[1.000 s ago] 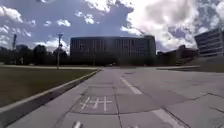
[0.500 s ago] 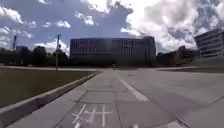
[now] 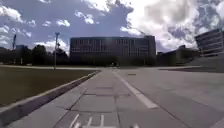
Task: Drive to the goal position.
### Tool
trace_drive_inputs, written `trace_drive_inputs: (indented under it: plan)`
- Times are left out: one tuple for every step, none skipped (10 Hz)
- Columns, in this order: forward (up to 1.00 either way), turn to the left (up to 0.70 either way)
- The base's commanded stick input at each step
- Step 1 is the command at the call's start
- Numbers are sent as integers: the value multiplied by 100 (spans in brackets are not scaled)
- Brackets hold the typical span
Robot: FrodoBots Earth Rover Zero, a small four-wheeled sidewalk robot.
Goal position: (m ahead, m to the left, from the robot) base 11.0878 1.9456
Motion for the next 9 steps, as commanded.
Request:
trace_drive_inputs:
  plan:
    - [70, 0]
    - [70, 0]
    - [70, 0]
    - [70, 0]
    - [70, 0]
    - [70, 0]
    - [70, 0]
    - [70, 0]
    - [70, 0]
